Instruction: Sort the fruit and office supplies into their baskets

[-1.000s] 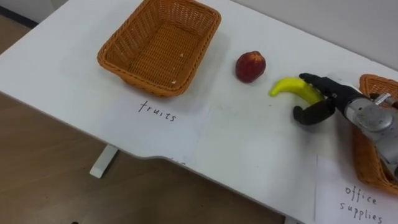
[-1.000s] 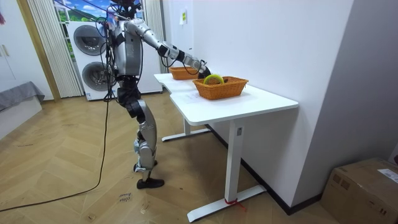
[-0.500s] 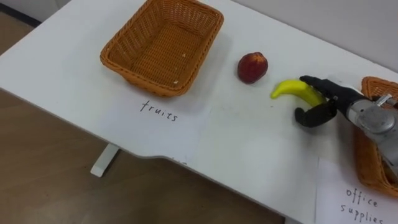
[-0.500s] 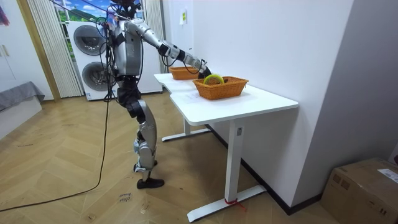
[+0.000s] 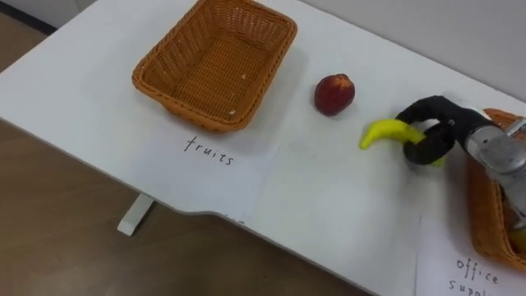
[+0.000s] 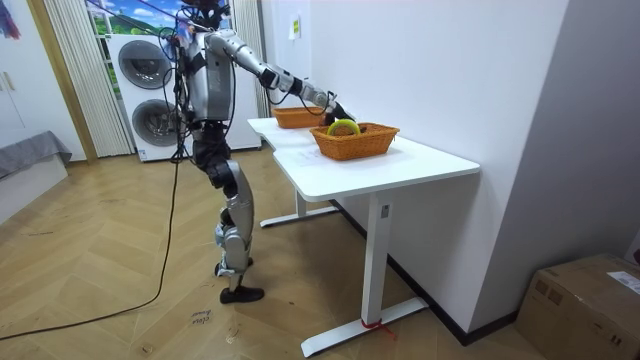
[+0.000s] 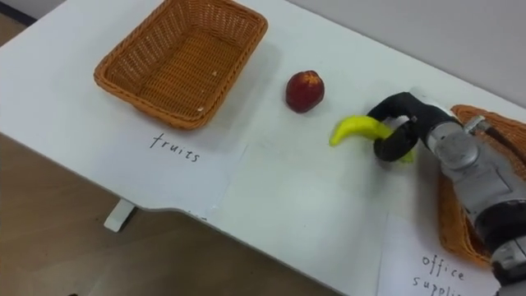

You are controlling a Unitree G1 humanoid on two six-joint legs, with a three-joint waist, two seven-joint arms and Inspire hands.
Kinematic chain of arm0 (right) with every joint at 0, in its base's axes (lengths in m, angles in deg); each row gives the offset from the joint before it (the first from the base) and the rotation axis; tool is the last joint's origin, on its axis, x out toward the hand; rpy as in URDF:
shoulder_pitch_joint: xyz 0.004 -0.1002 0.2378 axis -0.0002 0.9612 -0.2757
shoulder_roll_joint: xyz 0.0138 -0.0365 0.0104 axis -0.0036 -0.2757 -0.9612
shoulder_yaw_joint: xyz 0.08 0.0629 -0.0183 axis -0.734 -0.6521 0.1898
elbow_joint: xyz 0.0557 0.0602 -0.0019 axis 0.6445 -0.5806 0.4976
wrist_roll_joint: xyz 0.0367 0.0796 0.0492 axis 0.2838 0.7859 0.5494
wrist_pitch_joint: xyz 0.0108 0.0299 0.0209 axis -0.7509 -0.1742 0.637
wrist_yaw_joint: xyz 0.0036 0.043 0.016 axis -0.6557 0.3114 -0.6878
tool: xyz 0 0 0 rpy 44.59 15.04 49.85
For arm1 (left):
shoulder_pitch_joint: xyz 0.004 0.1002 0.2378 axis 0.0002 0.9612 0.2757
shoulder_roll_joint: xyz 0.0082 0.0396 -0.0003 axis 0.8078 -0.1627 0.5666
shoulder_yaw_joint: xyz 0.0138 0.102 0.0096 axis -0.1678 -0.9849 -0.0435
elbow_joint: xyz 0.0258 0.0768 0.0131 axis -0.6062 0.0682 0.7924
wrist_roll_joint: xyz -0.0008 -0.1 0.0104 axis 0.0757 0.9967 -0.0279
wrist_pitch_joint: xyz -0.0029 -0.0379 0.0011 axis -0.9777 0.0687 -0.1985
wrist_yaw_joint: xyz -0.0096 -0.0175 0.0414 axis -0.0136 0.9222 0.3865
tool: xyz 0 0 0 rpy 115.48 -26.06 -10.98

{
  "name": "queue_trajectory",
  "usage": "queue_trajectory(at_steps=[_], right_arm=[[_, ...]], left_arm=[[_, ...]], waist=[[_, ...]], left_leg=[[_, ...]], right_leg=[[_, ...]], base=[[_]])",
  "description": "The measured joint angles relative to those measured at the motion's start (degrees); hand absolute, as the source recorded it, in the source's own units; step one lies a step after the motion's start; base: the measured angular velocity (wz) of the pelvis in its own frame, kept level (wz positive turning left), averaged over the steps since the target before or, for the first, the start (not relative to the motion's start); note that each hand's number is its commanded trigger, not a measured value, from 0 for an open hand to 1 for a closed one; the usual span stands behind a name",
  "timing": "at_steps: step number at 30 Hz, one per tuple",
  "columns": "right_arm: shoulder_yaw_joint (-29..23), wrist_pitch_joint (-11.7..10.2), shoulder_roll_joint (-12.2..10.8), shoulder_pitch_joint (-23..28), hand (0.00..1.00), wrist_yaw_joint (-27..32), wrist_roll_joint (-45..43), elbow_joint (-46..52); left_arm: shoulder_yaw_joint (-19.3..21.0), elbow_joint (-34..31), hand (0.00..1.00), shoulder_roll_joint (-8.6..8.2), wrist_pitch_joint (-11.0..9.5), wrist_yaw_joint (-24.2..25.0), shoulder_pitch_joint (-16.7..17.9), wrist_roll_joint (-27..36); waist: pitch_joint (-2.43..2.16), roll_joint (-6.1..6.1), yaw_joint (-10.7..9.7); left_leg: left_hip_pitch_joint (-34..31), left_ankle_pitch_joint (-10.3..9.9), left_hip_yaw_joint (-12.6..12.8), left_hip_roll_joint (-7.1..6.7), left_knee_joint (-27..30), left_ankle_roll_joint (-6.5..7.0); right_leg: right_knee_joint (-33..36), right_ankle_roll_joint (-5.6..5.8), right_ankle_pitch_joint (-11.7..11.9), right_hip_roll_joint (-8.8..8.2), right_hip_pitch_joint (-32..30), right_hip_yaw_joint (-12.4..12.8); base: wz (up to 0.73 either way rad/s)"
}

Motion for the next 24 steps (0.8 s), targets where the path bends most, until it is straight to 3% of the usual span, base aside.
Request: queue_trajectory(at_steps=[6, 8, 13, 17, 20, 24], right_arm=[[-0.6, 0.1, 0.0, 1.3, 1.00, -1.5, -0.8, 2.5], [-0.8, 0.0, 0.0, 2.5, 1.00, -2.9, -1.0, 3.9], [-1.7, 0.1, 0.3, 7.7, 1.00, -7.7, -0.8, 14.2], [-1.7, 0.1, 0.4, 9.2, 1.00, -10.8, -0.8, 16.4], [-1.7, 0.8, 1.0, 9.3, 1.00, -13.1, -0.8, 19.4], [-1.7, 1.1, 1.5, 9.3, 1.00, -14.4, -1.0, 24.8]], left_arm=[[0.4, -0.7, 0.00, 0.02, -0.2, -0.3, 0.2, -0.1], [0.5, -0.7, 0.00, -0.02, -0.5, -0.2, 0.7, -0.7], [2.5, -1.2, 0.00, -0.07, -1.0, -0.1, 1.8, -0.8], [2.9, -1.3, 0.00, -0.23, -1.0, 0.0, 2.7, -2.3], [5.0, -1.8, 0.00, -0.66, -0.9, 0.0, 4.7, -2.3], [7.9, -2.1, 0.00, -0.85, 0.0, 0.2, 6.7, -2.3]], waist=[[-0.12, -0.16, 0.0], [0.13, 0.20, 0.0], [0.03, 0.59, -0.4], [-0.01, 1.00, -0.4], [-0.67, 1.29, -1.8], [-0.96, 1.56, -2.8]], left_leg=[[1.6, 0.0, 0.4, 0.01, -0.9, -0.05], [2.9, -0.2, 0.5, 0.02, -1.2, -0.05], [5.4, -0.2, 1.2, 0.04, -2.8, -0.07], [8.3, -0.3, 1.2, -0.34, -3.6, 0.00], [10.2, -0.3, 0.8, -0.80, -4.6, 0.19], [13.3, -0.2, 0.9, -1.02, -5.6, 0.27]], right_leg=[[-0.8, 0.19, -0.1, 0.06, 1.5, 0.3], [-1.2, 0.25, 0.0, 0.09, 2.8, 0.2], [-1.2, 0.45, -0.2, -0.16, 4.3, 0.3], [-1.5, 0.92, -0.5, -0.36, 7.0, 0.7], [-2.3, 1.36, -0.9, -0.86, 9.3, 0.7], [-3.2, 1.60, -1.0, -0.92, 12.2, 0.7]], base=[[-0.01], [-0.04], [-0.07], [0.03], [0.11], [0.00]])
